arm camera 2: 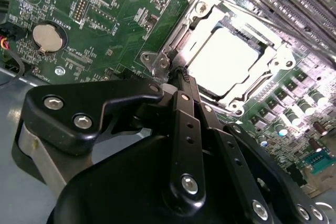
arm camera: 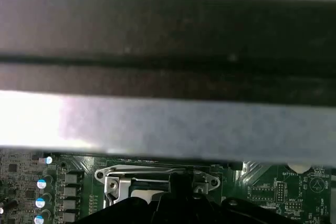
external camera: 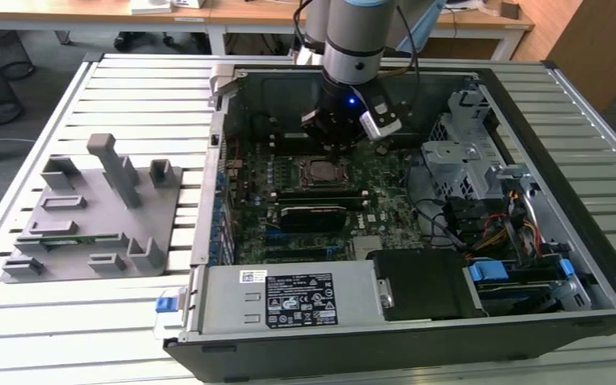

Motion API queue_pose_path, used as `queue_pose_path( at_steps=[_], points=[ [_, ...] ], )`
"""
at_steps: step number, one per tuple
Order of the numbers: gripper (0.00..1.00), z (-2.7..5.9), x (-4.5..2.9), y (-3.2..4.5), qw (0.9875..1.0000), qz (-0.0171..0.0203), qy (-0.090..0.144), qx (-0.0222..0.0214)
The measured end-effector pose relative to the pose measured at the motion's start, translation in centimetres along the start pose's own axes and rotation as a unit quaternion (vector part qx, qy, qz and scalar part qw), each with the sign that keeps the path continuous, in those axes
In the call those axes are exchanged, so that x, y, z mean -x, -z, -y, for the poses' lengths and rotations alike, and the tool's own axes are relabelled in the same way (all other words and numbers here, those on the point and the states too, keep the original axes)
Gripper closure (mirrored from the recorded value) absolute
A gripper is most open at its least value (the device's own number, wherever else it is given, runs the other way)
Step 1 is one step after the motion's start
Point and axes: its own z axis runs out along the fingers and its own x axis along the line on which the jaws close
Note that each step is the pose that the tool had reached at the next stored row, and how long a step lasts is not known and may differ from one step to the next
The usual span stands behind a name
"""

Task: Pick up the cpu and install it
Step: 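Install the second cpu locking lever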

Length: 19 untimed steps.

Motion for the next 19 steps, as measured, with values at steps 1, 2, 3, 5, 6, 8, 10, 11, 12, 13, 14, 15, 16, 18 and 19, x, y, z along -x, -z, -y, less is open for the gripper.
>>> queue_pose_path(
  at_steps=[1,2,3,5,6,8,10,11,12,13,14,15,16,18,19],
  points=[
    [0.89,0.12,0.0,0.01,1.0,0.0,0.0,0.0],
    [0.89,0.23,0.0,0.01,1.0,0.0,0.0,-0.0001],
    [0.89,0.34,-0.01,0.02,1.0,0.0,0.0,0.0],
    [0.89,0.58,-0.02,0.03,1.0,0.0,0.0,0.0],
    [0.89,0.62,-0.02,0.05,1.0,0.0,0.0,0.0],
    [0.89,0.66,-0.03,0.21,1.0,0.0,0.0,-0.0001],
    [0.89,0.66,-0.03,0.5,1.0,0.0,0.0,-0.0001],
    [0.89,0.65,-0.03,0.66,1.0,0.0,0.0,0.0],
    [0.89,0.65,-0.04,0.82,1.0,0.0,0.0,-0.0001],
    [0.89,0.64,-0.04,0.99,1.0,0.0,0.0,0.0],
    [0.89,0.63,-0.04,1.16,1.0,0.0,0.0,-0.0001],
    [0.89,0.63,-0.05,1.32,1.0,0.0,0.0,-0.0001],
    [0.89,0.62,-0.05,1.44,1.0,0.0,0.0,0.0],
    [0.89,0.62,-0.05,1.58,1.0,0.0,0.0,-0.0001],
    [0.89,0.63,-0.05,1.59,1.0,0.0,0.0,0.0]
  ],
)
